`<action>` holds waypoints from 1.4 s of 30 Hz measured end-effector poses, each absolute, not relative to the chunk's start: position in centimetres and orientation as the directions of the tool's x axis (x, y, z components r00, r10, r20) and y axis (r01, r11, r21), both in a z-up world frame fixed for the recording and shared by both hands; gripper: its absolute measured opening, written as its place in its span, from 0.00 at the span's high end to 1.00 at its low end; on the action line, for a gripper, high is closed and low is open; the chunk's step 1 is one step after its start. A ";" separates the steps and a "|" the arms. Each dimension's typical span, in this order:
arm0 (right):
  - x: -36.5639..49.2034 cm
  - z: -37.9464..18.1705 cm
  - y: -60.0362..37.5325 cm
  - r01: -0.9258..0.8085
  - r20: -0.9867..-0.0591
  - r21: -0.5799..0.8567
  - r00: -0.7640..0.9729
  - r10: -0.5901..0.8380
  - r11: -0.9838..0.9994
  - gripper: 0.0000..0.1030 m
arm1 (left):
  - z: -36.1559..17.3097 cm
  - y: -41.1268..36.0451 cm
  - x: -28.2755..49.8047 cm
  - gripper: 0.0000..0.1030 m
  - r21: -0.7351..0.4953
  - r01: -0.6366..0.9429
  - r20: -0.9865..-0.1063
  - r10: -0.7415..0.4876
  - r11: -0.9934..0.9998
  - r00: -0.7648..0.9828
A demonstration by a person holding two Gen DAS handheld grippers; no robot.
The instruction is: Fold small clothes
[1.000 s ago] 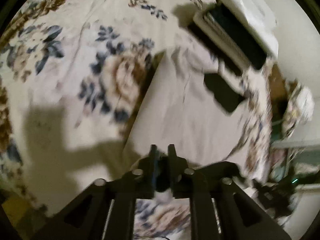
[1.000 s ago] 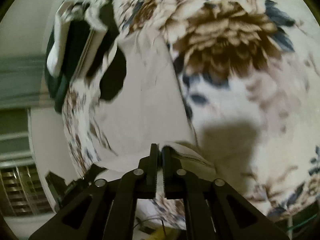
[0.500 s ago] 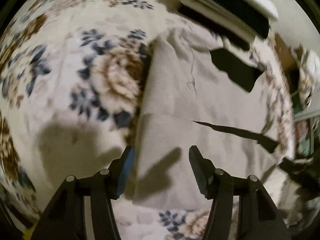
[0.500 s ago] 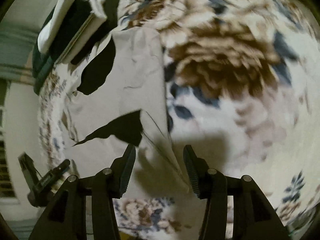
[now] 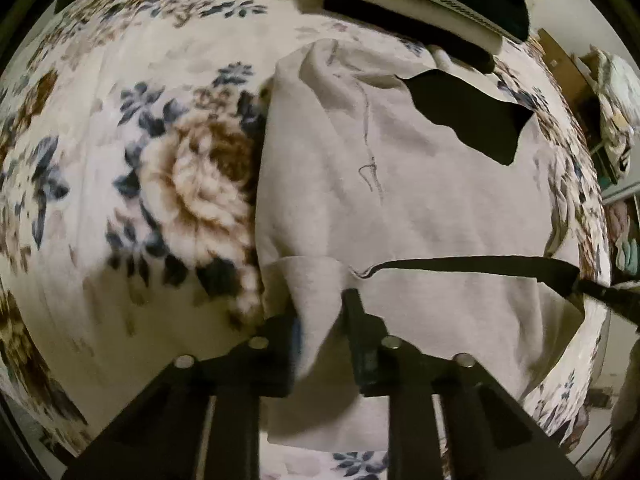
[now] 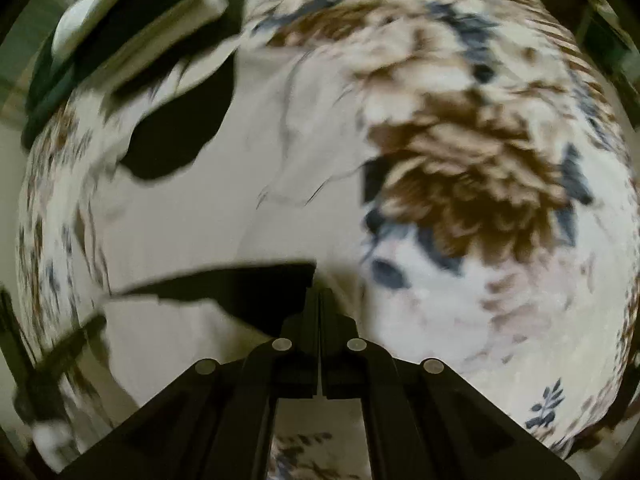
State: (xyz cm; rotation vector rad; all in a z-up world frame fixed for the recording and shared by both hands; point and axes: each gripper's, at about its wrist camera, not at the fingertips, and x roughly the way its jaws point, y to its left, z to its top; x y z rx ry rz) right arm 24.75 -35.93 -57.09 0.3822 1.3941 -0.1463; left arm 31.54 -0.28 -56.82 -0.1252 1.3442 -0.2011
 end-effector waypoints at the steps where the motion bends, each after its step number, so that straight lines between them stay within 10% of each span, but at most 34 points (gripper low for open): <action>1: 24.7 -56.6 -36.7 0.362 -0.972 0.185 0.205 0.116 0.914 1.00 | -56.8 -0.3 31.6 0.85 -0.208 0.079 -0.953 -0.220 0.975 0.210; 9: 25.7 -55.7 -40.5 0.423 -0.938 0.333 0.235 0.253 0.843 0.99 | -56.7 0.6 31.7 0.84 -0.257 0.059 -0.946 -0.264 0.965 0.188; 14: 25.7 -56.4 -36.6 0.269 -0.962 0.272 0.098 0.255 0.924 0.70 | -56.5 1.5 31.6 0.73 -0.276 0.019 -0.949 -0.276 0.961 0.156; 19: 25.7 -59.8 -34.0 0.211 -0.986 0.152 -0.031 0.162 0.966 0.72 | -56.0 2.2 31.1 0.61 -0.265 -0.012 -0.952 -0.259 0.964 0.164; 21: 25.5 -59.7 -34.1 0.235 -0.992 0.123 0.027 0.120 0.964 0.97 | -56.0 2.0 30.9 0.61 -0.258 -0.004 -0.953 -0.254 0.966 0.163; 36: 25.1 -57.7 -39.1 0.423 -0.962 0.268 0.159 0.221 0.865 0.97 | -56.7 1.3 31.2 0.61 -0.244 0.019 -0.953 -0.244 0.970 0.181; 39: 25.5 -58.0 -38.5 0.414 -0.957 0.291 0.136 0.257 0.863 0.82 | -56.9 1.4 31.4 0.62 -0.254 0.020 -0.949 -0.253 0.967 0.189; 41: 25.5 -57.9 -38.4 0.405 -0.953 0.303 0.149 0.265 0.862 0.48 | -56.4 1.4 31.5 0.65 -0.251 0.031 -0.942 -0.252 0.967 0.220; 42: 25.5 -58.0 -38.1 0.390 -0.952 0.306 0.146 0.270 0.868 0.45 | -56.0 1.3 31.5 0.81 -0.240 0.042 -0.939 -0.243 0.970 0.243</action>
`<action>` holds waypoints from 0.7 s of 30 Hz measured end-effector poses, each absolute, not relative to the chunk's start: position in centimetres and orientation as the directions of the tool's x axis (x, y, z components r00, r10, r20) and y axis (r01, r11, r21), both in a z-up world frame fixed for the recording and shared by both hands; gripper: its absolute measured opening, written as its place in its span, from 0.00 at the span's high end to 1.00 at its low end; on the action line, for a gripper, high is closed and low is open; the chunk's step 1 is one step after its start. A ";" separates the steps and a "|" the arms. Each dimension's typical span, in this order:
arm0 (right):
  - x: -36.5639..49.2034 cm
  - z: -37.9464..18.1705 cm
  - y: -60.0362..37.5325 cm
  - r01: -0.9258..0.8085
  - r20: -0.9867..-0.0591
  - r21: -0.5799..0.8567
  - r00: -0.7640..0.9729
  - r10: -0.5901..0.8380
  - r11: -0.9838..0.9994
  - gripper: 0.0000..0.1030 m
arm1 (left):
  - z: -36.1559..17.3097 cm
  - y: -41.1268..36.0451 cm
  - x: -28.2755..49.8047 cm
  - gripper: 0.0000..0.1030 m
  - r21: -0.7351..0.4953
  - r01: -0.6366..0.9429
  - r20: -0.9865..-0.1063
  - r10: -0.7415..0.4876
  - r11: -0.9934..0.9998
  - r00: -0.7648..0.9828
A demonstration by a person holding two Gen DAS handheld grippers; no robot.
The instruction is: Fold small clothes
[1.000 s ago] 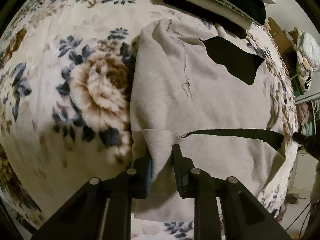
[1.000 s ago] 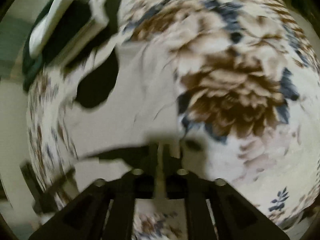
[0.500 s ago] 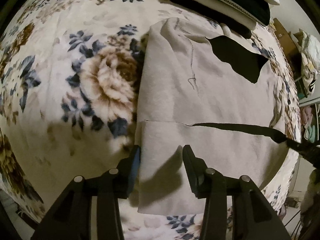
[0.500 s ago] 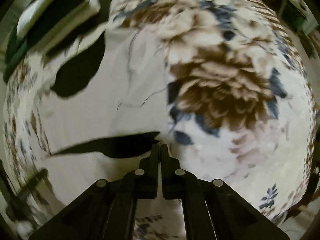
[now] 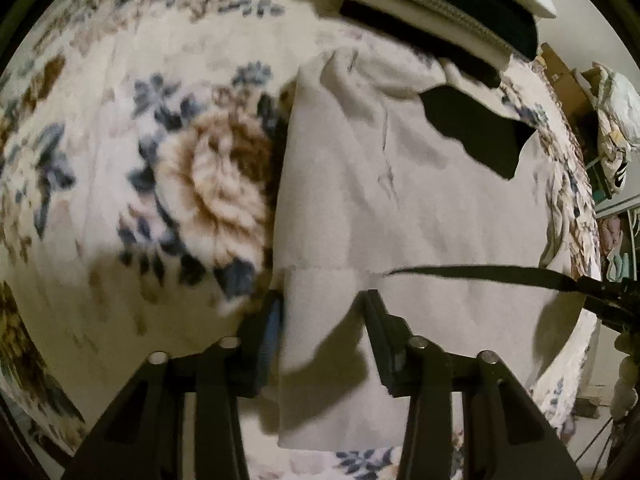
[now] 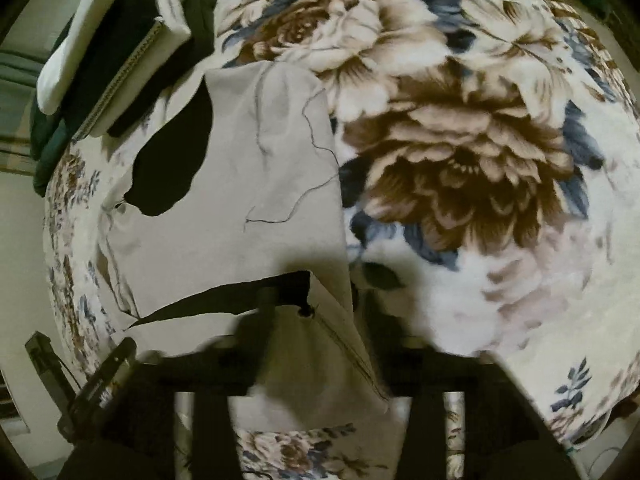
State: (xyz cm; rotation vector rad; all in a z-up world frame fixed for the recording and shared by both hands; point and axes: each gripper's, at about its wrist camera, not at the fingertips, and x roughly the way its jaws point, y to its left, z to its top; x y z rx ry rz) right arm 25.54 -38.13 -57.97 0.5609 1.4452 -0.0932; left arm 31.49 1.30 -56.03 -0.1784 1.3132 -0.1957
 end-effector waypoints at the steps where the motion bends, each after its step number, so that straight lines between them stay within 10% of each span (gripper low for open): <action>1: 25.5 -58.2 -37.9 0.376 -0.953 0.304 0.131 0.275 0.875 0.45 | -55.8 1.3 31.5 0.89 -0.238 0.048 -0.937 -0.242 0.970 0.252; 3: 25.5 -59.0 -37.3 0.338 -0.956 0.293 0.084 0.281 0.895 0.46 | -55.4 1.4 31.5 0.91 -0.243 0.045 -0.933 -0.246 0.969 0.263; 5: 25.3 -59.1 -36.9 0.326 -0.965 0.262 0.093 0.245 0.908 0.93 | -54.9 1.5 31.4 0.93 -0.244 0.040 -0.930 -0.245 0.969 0.274; 21: 27.1 -59.2 -38.5 0.457 -0.968 0.252 0.104 0.231 0.853 0.85 | -55.4 2.7 35.7 0.90 -0.294 -0.019 -0.932 -0.283 0.956 0.225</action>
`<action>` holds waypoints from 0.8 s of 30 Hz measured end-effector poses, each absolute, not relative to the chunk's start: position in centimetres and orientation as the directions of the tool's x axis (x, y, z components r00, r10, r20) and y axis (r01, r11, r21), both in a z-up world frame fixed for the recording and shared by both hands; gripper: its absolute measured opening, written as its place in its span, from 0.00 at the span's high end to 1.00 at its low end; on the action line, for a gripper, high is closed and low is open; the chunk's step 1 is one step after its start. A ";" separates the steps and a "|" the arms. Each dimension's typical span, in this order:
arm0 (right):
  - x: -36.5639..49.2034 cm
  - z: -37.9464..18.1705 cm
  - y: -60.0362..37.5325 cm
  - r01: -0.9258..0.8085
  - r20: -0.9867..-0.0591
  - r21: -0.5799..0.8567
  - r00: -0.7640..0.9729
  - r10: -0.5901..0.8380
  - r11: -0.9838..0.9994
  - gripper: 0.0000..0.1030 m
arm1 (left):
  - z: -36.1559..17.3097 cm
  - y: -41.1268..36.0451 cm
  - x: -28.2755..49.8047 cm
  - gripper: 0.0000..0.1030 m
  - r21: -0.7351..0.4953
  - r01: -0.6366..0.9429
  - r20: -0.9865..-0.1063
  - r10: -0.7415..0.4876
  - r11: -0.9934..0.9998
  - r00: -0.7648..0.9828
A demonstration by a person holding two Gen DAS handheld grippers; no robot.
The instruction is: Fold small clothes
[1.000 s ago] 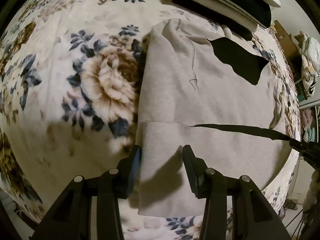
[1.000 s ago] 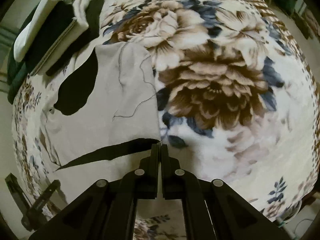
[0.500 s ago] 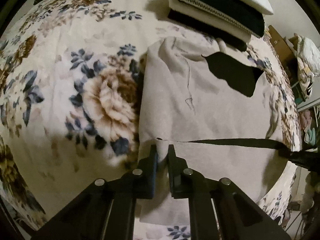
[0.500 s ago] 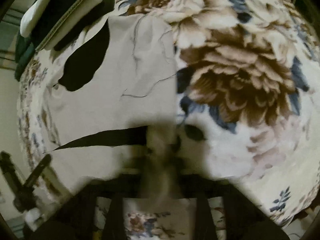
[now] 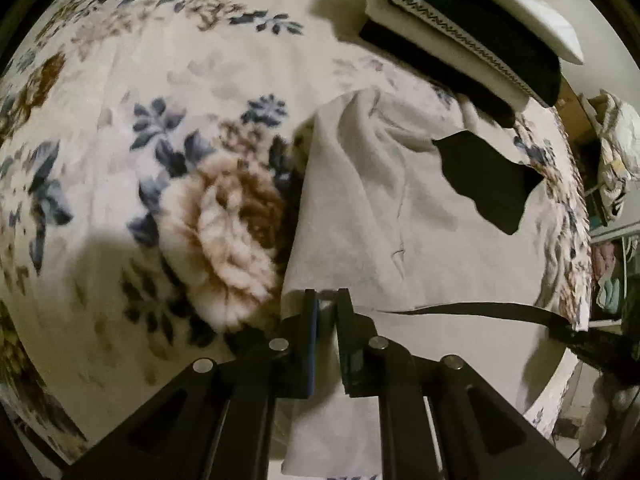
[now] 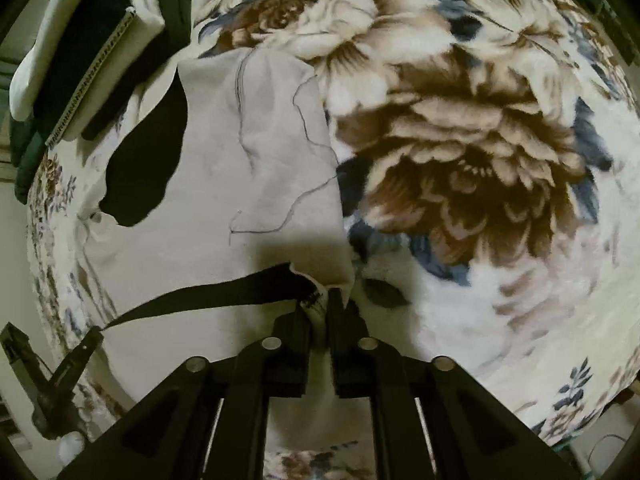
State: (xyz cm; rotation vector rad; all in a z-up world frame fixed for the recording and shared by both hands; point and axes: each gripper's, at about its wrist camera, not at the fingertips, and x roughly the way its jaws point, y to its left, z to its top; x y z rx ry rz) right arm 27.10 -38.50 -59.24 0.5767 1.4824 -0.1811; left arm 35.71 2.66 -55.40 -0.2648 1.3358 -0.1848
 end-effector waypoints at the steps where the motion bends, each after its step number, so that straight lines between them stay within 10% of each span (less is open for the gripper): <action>1: 27.3 -58.8 -38.6 0.454 -0.966 0.259 0.109 0.235 0.852 0.76 | -54.8 2.7 35.8 0.88 -0.299 -0.013 -0.930 -0.288 0.954 0.229; 6: 29.4 -55.5 -39.1 0.410 -0.959 0.275 0.185 0.216 0.870 0.39 | -51.8 3.4 38.5 0.38 -0.323 0.016 -0.896 -0.311 0.946 0.317; 18: 44.9 -57.2 -36.4 0.308 -0.972 0.188 0.193 0.133 0.933 0.38 | -56.3 -3.4 51.4 0.38 -0.202 0.260 -0.941 -0.261 0.944 0.215; 21: 48.1 -58.7 -35.1 0.245 -0.985 0.132 0.140 0.100 0.961 0.38 | -58.0 -5.2 52.2 0.45 -0.156 0.324 -0.956 -0.225 0.933 0.187; 22: 48.6 -59.2 -34.9 0.230 -0.988 0.123 0.119 0.098 0.965 0.38 | -58.0 -5.6 52.1 0.75 -0.148 0.346 -0.953 -0.228 0.926 0.201; 24: 49.4 -60.1 -34.1 0.193 -0.994 0.094 0.078 0.080 0.977 0.73 | -57.8 -5.9 51.8 0.98 -0.141 0.362 -0.951 -0.228 0.921 0.210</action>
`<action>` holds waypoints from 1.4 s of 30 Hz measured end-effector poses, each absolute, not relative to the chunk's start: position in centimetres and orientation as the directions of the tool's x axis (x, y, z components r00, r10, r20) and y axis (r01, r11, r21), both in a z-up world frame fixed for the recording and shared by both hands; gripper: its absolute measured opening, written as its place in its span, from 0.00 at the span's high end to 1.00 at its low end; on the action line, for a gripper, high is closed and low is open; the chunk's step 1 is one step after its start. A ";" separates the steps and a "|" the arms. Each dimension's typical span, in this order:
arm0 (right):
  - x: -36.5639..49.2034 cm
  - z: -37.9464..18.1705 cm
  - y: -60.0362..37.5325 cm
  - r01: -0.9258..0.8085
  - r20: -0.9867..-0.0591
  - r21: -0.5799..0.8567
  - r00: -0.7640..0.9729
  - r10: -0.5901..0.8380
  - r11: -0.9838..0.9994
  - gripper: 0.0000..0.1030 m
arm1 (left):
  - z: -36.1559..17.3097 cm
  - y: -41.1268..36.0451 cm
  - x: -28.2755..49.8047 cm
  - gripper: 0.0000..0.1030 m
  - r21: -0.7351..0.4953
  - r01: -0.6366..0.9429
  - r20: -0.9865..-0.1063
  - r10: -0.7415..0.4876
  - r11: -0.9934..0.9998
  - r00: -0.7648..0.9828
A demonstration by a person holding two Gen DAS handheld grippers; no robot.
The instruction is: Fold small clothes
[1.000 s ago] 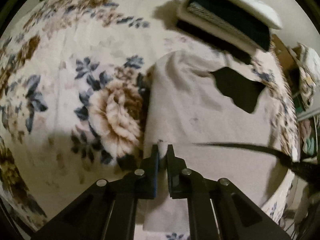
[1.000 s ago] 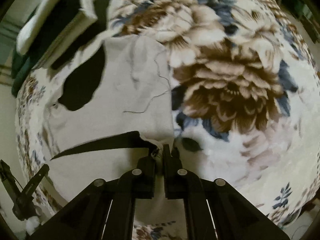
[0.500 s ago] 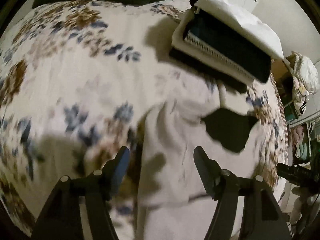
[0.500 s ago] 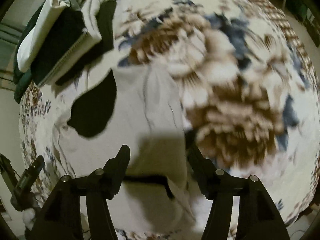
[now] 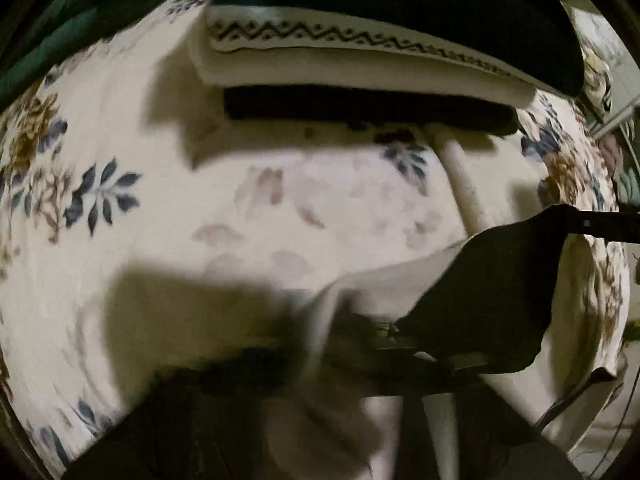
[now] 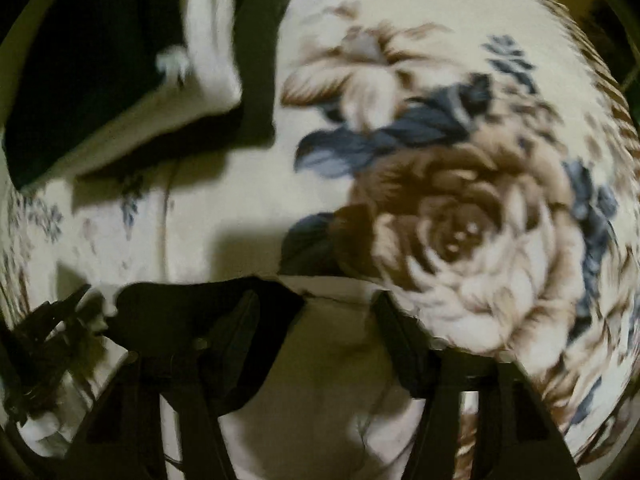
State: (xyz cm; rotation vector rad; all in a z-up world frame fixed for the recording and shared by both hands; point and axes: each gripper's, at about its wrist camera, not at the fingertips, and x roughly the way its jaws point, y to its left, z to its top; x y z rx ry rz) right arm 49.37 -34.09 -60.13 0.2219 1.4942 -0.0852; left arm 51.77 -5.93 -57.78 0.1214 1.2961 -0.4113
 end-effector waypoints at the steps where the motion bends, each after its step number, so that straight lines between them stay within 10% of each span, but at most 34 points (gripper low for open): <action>1: 49.5 -60.3 -33.9 0.187 -0.996 0.067 0.066 0.056 0.980 0.97 | -57.4 -6.0 51.5 0.98 -0.141 0.368 -0.945 -0.235 0.919 0.226; 17: 33.8 -48.1 -31.3 0.249 -0.940 0.177 0.331 0.088 0.952 0.98 | -46.7 0.1 40.4 0.98 -0.299 0.209 -0.851 -0.360 0.931 0.383; 30: 16.8 -56.1 -31.5 0.300 -0.982 0.180 0.114 0.152 0.937 0.97 | -54.2 4.6 25.4 0.96 -0.315 0.002 -0.935 -0.310 0.949 0.171; 35: 14.5 -58.3 -33.8 0.355 -0.975 0.212 0.011 0.222 0.911 0.67 | -54.7 7.9 23.9 0.86 -0.376 -0.133 -0.923 -0.357 0.917 0.146; 39: 13.5 -56.9 -36.5 0.441 -0.947 0.319 0.105 0.305 0.839 0.53 | -54.0 9.5 26.2 0.51 -0.492 -0.225 -0.867 -0.453 0.841 0.207; 42: 13.9 -56.8 -38.7 0.521 -0.899 0.436 0.212 0.384 0.734 0.42 | -54.0 8.9 28.7 0.50 -0.576 -0.235 -0.815 -0.526 0.783 0.244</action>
